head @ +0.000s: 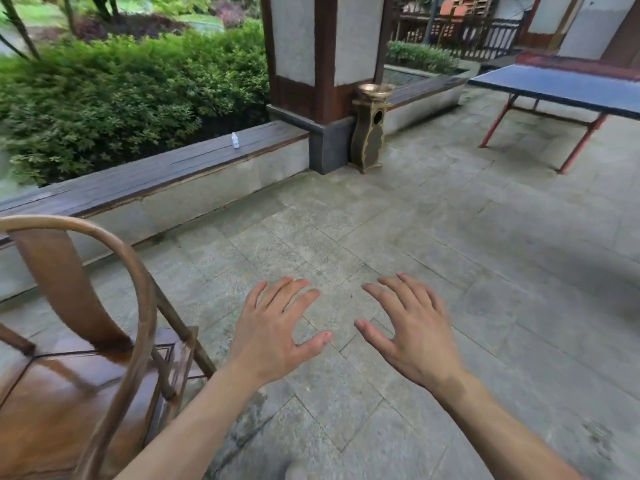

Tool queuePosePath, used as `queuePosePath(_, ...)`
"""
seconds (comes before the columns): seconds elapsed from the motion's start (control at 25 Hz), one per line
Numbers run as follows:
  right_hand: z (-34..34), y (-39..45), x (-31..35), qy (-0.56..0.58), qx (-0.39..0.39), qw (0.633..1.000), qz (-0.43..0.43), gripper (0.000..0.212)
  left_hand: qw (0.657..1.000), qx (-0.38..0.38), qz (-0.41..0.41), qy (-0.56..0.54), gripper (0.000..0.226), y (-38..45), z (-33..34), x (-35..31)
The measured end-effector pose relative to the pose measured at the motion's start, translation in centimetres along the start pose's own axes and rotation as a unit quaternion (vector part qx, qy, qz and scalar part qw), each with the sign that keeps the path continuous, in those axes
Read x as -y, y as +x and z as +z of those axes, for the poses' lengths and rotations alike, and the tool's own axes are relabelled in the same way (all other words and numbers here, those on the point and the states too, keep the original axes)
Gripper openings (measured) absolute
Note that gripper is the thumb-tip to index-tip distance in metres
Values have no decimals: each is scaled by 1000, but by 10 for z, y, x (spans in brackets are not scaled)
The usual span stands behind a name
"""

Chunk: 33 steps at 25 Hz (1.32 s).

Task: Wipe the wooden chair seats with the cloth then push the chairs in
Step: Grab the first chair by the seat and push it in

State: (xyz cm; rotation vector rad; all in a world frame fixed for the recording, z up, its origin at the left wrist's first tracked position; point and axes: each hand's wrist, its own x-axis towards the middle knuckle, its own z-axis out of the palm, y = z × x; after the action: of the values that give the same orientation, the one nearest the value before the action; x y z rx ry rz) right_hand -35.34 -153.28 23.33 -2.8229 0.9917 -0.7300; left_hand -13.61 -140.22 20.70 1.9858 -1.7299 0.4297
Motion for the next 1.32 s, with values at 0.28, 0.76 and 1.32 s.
queuePosePath(0.28, 78, 154, -33, 1, 26, 998, -56, 63, 996, -39, -64, 43, 72, 97, 65, 97)
queuePosePath(0.76, 179, 427, -62, 13, 27, 995, -100, 60, 987, -61, -130, 68, 71, 265, 122, 288)
queuePosePath(1.32, 332, 798, -80, 87, -3, 968, -236, 58, 955, -100, -233, 154, 71, 480, 191, 505)
